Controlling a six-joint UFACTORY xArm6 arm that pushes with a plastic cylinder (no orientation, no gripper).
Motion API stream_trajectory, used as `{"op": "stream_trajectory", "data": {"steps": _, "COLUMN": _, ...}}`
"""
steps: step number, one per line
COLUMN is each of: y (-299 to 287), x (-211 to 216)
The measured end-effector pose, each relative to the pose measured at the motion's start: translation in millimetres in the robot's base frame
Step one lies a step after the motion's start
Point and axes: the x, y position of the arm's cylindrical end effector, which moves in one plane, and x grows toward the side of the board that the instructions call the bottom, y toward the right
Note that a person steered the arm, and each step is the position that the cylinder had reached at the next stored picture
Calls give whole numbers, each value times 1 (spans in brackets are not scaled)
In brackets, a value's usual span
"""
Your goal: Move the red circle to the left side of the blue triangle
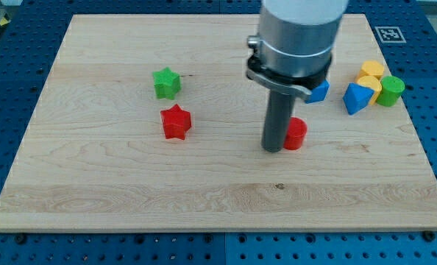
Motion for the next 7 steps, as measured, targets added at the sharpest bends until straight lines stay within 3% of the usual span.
{"op": "stream_trajectory", "data": {"steps": 1, "y": 26, "x": 0}}
{"op": "stream_trajectory", "data": {"steps": 7, "y": 49, "x": -19}}
